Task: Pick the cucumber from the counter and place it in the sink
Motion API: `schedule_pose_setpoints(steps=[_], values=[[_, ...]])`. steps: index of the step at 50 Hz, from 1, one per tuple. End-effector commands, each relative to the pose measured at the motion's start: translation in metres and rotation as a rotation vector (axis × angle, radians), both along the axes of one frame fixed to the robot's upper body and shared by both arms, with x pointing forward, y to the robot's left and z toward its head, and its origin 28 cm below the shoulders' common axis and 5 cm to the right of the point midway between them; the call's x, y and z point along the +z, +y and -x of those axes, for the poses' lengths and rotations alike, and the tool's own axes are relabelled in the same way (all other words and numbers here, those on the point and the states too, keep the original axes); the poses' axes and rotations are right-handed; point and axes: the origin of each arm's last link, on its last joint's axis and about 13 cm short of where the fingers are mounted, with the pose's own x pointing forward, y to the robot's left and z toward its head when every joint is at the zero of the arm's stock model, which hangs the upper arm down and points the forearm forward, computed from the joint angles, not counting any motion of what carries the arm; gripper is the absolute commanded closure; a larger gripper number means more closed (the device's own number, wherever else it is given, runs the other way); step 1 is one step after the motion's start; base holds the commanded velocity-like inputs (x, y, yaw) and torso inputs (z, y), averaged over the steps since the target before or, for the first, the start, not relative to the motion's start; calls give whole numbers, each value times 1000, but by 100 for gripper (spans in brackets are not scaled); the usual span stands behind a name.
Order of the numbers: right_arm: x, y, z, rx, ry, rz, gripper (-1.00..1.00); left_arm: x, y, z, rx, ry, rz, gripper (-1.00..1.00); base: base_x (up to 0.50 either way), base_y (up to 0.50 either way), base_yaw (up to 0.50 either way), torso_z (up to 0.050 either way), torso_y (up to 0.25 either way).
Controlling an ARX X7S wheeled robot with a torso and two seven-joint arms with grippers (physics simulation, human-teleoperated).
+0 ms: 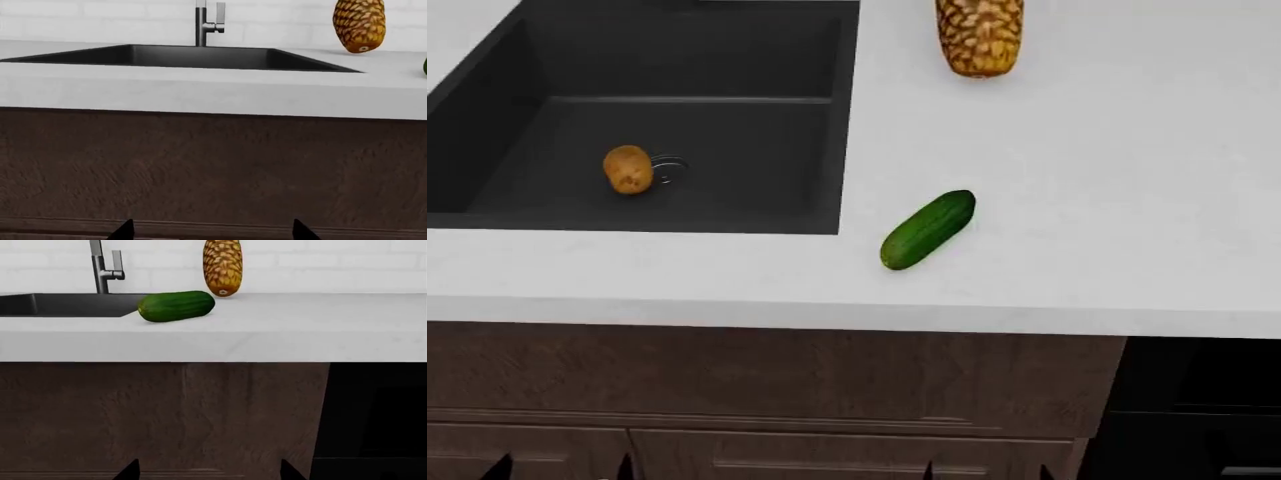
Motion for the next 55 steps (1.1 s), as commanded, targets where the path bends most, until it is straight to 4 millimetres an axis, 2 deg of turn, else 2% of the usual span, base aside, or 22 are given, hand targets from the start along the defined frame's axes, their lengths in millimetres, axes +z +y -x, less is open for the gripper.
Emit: schedule_pose_setpoints(steps=[1,17,27,39,48,55], values=[[1,1,2,3,-3,1,-100,0,1,2,7,8,5,-100,0,0,0,0,0],[1,1,5,2,-5,0,-100,1,2,5,10,4,8,-100,0,0,0,0,0],[9,0,7,0,-32,3,-100,9,2,6,12,-43,-15,-100,0,0,0,0,0],[33,-2,3,7,-96,46,-100,29,2,-2,9,-89,-49,-100,0,0,0,0,0],[74,-13,6,9,-133,93,-100,53,7,-14,11,-71,-47,-100,0,0,0,0,0],[103,-22,7,-53,-136,151,-100,82,11,-26,-13,-69,-41,-100,0,0,0,0,0]])
